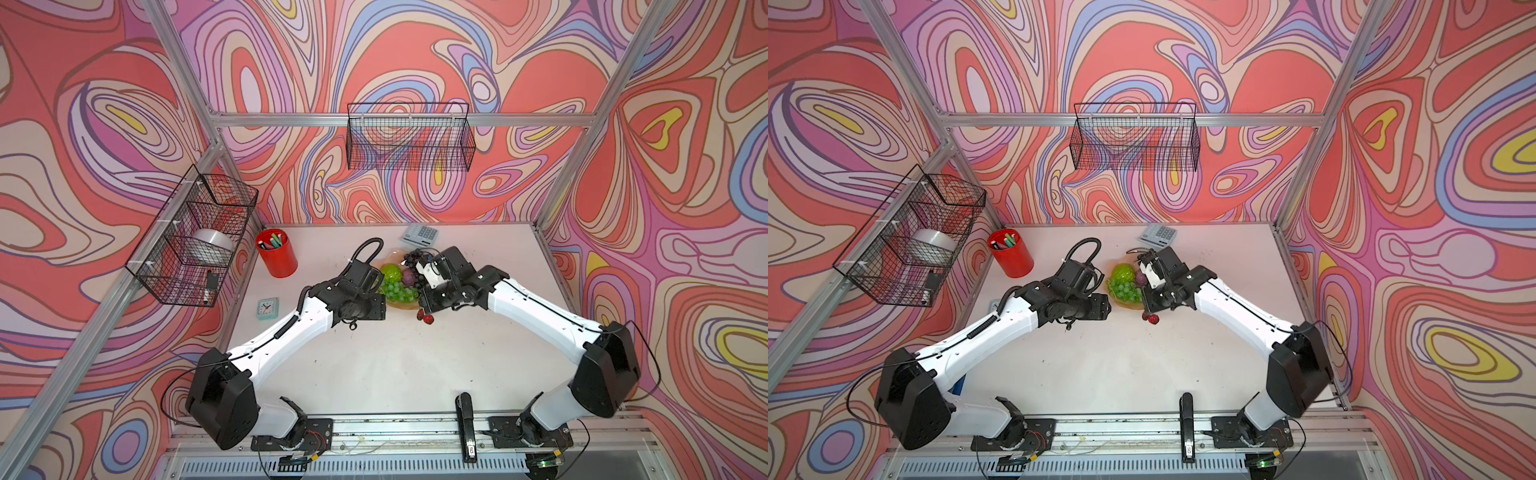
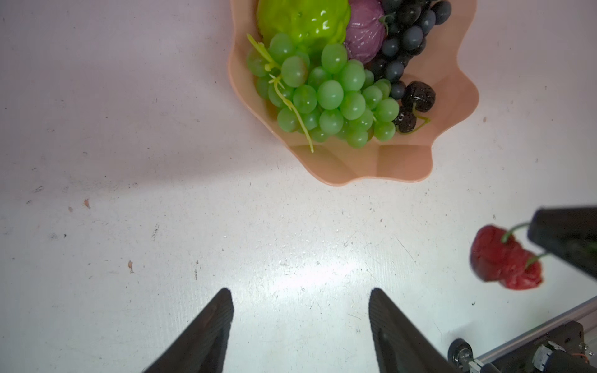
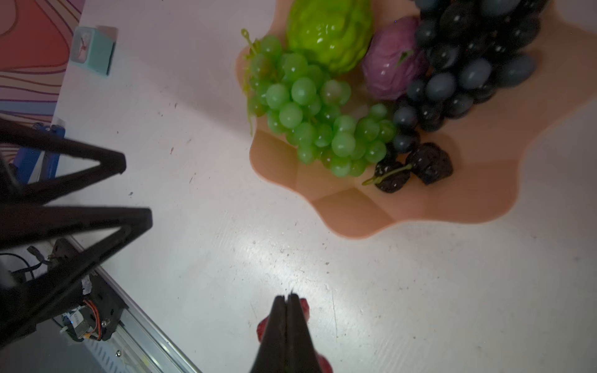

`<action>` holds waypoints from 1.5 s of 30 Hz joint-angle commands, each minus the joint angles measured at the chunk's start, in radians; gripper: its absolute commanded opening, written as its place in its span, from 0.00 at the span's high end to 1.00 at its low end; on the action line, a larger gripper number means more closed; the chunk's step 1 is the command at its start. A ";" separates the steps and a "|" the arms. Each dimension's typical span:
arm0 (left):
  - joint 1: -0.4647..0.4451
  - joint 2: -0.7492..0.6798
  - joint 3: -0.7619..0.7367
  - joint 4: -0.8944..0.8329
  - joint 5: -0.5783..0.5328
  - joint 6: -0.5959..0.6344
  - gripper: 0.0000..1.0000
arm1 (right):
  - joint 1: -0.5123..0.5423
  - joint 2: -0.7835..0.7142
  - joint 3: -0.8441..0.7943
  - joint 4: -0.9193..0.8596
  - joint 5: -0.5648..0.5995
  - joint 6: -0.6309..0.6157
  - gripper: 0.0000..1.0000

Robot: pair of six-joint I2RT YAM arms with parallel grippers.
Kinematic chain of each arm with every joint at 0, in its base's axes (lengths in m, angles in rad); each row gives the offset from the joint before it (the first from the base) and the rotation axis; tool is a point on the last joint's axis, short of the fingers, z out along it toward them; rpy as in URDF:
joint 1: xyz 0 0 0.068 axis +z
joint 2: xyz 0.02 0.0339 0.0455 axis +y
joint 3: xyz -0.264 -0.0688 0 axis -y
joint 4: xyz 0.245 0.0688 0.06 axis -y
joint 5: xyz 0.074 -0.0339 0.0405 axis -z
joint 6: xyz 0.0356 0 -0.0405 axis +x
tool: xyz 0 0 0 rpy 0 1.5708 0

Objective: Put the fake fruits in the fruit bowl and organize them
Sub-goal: 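Carry the red cherries over the bowl and release them beside the dark cherries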

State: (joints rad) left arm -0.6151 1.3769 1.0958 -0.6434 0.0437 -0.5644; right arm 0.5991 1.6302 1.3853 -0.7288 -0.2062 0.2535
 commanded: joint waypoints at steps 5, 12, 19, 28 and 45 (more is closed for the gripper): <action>0.003 -0.062 -0.036 0.004 -0.002 -0.031 0.31 | -0.100 0.208 0.176 0.070 0.061 -0.089 1.00; 0.002 -0.058 -0.041 0.010 -0.010 -0.025 0.31 | -0.140 0.275 0.181 0.122 0.130 -0.098 1.00; 0.002 -0.061 -0.040 -0.002 -0.018 -0.021 0.31 | -0.156 0.317 0.199 0.134 0.156 -0.108 1.00; 0.002 -0.077 -0.043 -0.015 -0.031 -0.030 0.31 | -0.159 0.309 0.139 0.160 0.124 -0.094 1.00; 0.001 -0.091 0.036 -0.121 -0.071 0.008 0.27 | -0.161 0.225 0.153 0.141 0.168 -0.108 0.70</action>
State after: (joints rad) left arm -0.6151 1.3151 1.0973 -0.6979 0.0135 -0.5694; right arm 0.4435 1.9156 1.5200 -0.5777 -0.0544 0.1577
